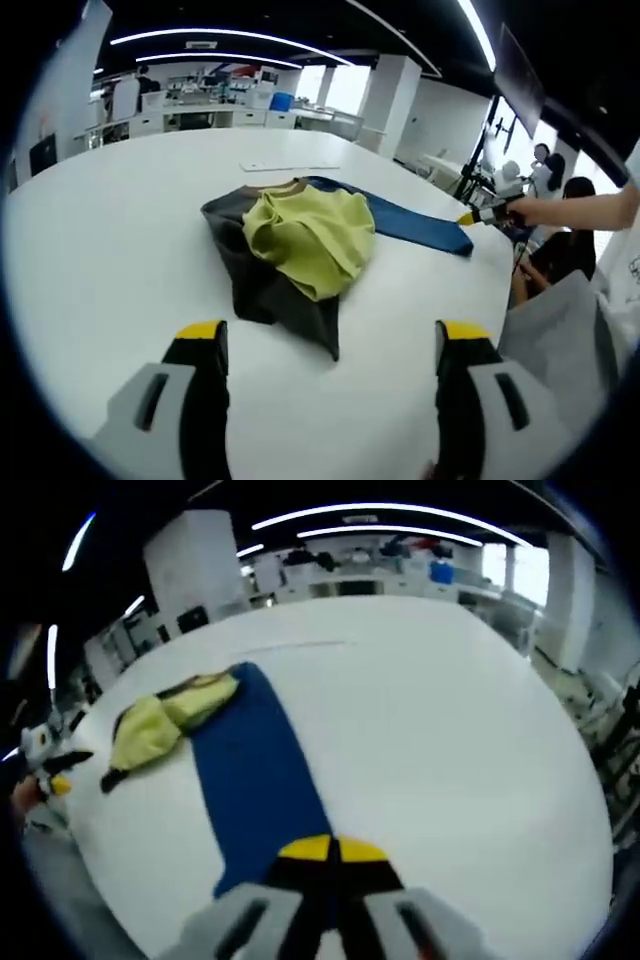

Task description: Fold the garment on the visible template until the final outline fits inside the template.

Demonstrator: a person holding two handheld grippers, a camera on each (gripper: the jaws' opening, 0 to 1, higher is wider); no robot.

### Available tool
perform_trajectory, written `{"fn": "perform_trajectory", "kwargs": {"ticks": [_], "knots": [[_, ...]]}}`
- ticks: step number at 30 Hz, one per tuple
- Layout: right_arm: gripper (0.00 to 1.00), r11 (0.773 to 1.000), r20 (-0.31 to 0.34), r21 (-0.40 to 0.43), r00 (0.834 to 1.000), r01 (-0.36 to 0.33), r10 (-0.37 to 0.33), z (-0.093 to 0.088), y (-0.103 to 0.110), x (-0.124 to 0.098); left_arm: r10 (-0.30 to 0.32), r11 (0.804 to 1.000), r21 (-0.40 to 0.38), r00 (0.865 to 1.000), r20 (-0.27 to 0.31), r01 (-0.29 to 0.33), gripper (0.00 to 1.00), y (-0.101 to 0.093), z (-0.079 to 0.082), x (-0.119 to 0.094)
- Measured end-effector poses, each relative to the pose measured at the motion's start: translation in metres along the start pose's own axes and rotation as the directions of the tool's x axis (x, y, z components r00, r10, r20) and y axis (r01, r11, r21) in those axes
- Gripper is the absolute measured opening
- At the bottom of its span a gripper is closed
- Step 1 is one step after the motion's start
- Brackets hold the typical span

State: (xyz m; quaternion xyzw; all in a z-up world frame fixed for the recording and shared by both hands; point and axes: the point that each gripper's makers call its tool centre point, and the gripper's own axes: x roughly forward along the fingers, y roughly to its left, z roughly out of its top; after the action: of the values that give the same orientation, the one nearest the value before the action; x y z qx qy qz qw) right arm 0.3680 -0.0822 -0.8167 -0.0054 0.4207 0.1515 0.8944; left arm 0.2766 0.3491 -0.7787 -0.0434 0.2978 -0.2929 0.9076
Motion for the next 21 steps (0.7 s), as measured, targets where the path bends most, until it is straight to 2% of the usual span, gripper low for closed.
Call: {"fn": "perform_trajectory", "kwargs": {"ticks": [7,14,19,21], "knots": [[0.00,0.998,-0.019,-0.011,0.998,0.055,-0.055,0.002,-0.021,0.011,0.011,1.000,-0.015,1.000,-0.007,-0.011,0.82,0.004,-0.001,0.000],[0.00,0.995,-0.035,-0.040,0.995,0.093,-0.095,0.021,-0.051,0.024,0.016,0.999,-0.027,1.000,-0.003,-0.016,0.82,0.004,0.001,0.001],[0.00,0.985,-0.067,-0.116,0.988,0.129,-0.138,0.035,-0.076,0.036,0.016,0.999,-0.035,1.000,-0.007,-0.017,0.82,0.005,0.002,0.003],[0.00,0.983,-0.077,-0.120,0.986,0.139,-0.149,0.038,-0.087,0.040,0.017,0.999,-0.041,1.000,-0.005,-0.017,0.82,0.004,0.003,0.003]]}}
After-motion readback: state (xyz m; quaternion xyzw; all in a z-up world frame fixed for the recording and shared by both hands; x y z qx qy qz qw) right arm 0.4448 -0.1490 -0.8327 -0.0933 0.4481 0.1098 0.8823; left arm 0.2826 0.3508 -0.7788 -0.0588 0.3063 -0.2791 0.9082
